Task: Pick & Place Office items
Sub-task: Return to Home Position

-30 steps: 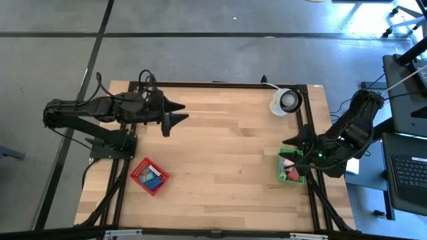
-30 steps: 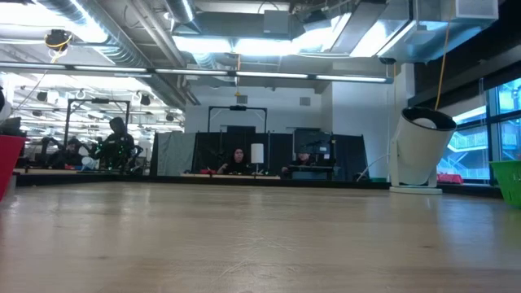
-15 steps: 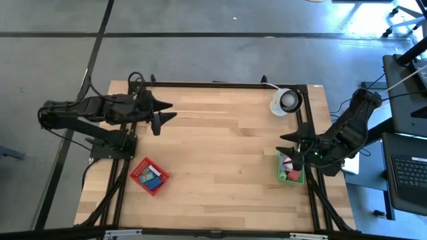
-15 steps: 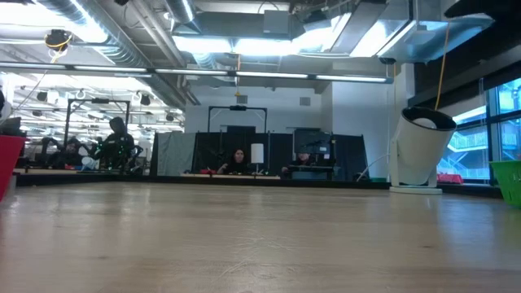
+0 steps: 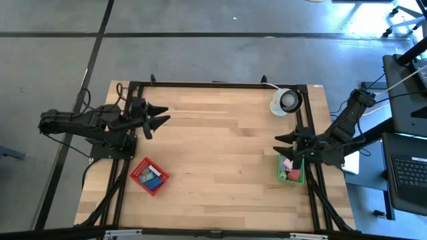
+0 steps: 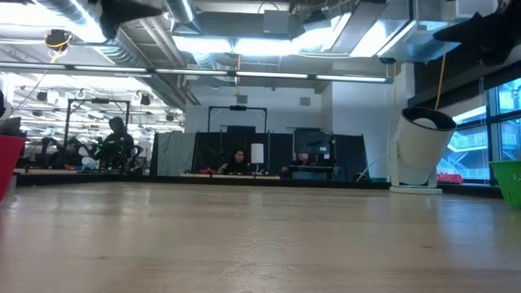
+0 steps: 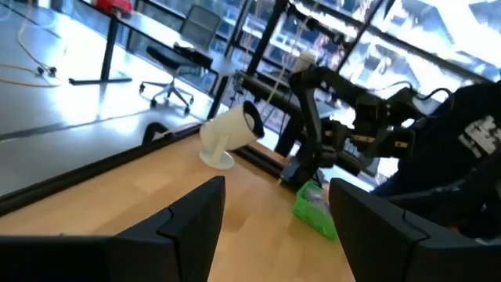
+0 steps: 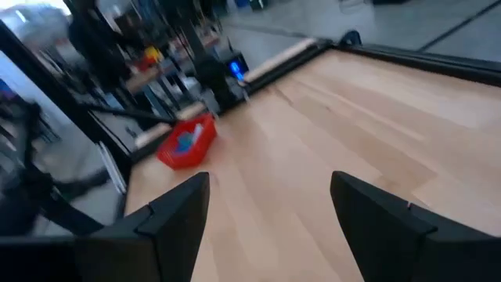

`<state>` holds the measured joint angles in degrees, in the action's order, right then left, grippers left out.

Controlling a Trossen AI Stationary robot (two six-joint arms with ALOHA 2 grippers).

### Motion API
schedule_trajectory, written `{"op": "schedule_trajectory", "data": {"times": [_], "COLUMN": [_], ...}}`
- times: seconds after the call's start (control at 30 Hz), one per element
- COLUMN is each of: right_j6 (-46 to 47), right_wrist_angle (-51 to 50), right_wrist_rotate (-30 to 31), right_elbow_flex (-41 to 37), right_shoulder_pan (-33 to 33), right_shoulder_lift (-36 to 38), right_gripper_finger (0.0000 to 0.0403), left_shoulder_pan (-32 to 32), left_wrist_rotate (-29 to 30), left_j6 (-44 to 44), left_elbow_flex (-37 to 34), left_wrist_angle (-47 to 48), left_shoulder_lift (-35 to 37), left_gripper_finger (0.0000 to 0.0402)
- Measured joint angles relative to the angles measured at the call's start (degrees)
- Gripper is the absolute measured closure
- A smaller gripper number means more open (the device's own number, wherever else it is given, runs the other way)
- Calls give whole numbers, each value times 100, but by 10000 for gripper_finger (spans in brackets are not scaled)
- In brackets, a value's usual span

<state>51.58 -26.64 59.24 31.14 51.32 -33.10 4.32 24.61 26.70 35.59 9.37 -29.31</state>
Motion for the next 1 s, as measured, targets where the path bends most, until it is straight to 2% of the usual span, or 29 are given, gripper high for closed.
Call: {"op": "schedule_trajectory", "data": {"times": [0.2,0.43,0.63,0.77,1.0], "right_j6": [-746,-1558,-2101,-2511,-2848], "right_wrist_angle": [1260,1915,2172,2791,3753], "right_wrist_rotate": [-323,-1099,-1695,-2261,-2996], "right_elbow_flex": [-810,-1298,-1621,-1996,-2742], "right_shoulder_pan": [-292,-716,-1089,-1377,-1880], "right_shoulder_lift": [660,1302,1791,2144,2628], "right_gripper_finger": [133,133,133,133,133], "left_shoulder_pan": [-157,-363,-496,-570,-649], "left_wrist_rotate": [39,-15,-200,-421,-490], "left_j6": [245,258,217,241,273], "left_elbow_flex": [-766,-1644,-2365,-2736,-2973], "left_wrist_angle": [-250,-1163,-2120,-2713,-2893], "left_shoulder_lift": [650,1151,1322,1347,1346], "left_gripper_finger": [176,176,176,176,176]}}
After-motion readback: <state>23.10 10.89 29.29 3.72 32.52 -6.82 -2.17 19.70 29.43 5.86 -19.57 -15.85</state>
